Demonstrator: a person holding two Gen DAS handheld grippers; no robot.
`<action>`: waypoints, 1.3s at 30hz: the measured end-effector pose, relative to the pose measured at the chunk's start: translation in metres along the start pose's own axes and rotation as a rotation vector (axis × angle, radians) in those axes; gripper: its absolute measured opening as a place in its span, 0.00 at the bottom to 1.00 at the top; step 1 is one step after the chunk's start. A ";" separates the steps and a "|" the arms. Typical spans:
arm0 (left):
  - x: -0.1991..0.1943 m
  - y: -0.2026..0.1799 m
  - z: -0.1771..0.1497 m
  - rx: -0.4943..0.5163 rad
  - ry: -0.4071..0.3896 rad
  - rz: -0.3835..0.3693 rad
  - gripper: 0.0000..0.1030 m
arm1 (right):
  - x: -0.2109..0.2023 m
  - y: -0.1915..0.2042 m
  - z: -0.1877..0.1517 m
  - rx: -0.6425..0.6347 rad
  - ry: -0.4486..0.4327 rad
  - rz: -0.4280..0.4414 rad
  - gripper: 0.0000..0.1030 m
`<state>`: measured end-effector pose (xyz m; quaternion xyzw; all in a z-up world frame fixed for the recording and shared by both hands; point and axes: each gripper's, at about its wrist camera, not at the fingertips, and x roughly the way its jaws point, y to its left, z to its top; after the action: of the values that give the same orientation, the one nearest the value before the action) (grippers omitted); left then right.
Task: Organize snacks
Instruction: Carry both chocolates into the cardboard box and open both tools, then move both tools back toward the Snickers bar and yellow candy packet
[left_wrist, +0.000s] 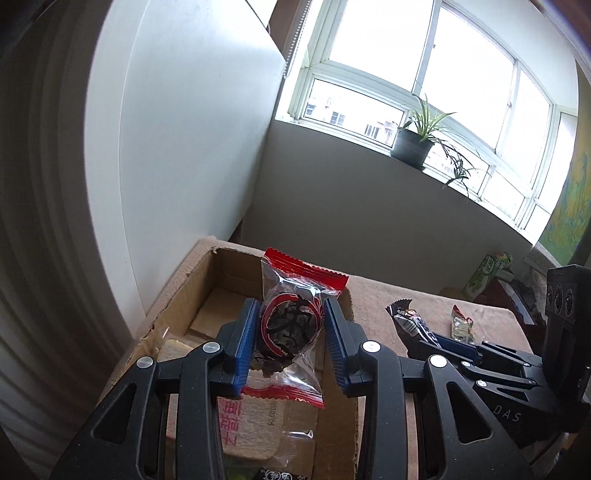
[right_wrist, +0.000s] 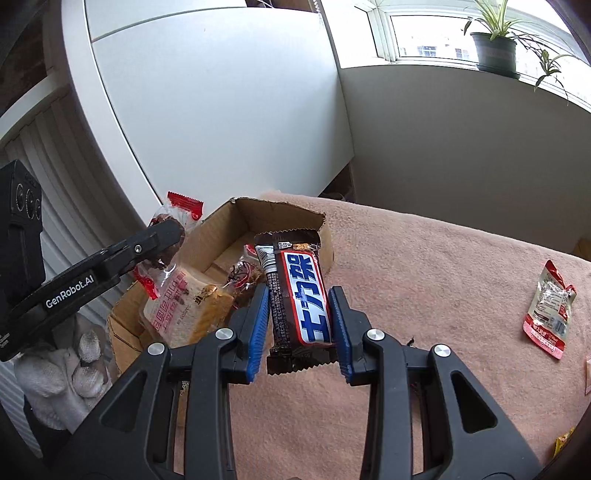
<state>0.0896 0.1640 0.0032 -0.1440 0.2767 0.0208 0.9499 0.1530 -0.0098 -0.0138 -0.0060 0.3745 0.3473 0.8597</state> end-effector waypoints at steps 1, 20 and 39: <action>0.003 0.004 0.001 -0.004 0.006 0.004 0.33 | 0.004 0.005 0.000 -0.005 0.005 0.008 0.33; 0.011 0.033 0.007 -0.081 0.024 0.052 0.37 | 0.029 0.066 -0.020 -0.133 0.048 0.062 0.49; -0.004 0.012 0.007 -0.058 -0.014 0.024 0.50 | -0.019 0.014 -0.022 -0.059 -0.011 0.004 0.70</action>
<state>0.0879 0.1778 0.0079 -0.1682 0.2708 0.0413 0.9469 0.1212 -0.0166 -0.0137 -0.0288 0.3595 0.3602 0.8603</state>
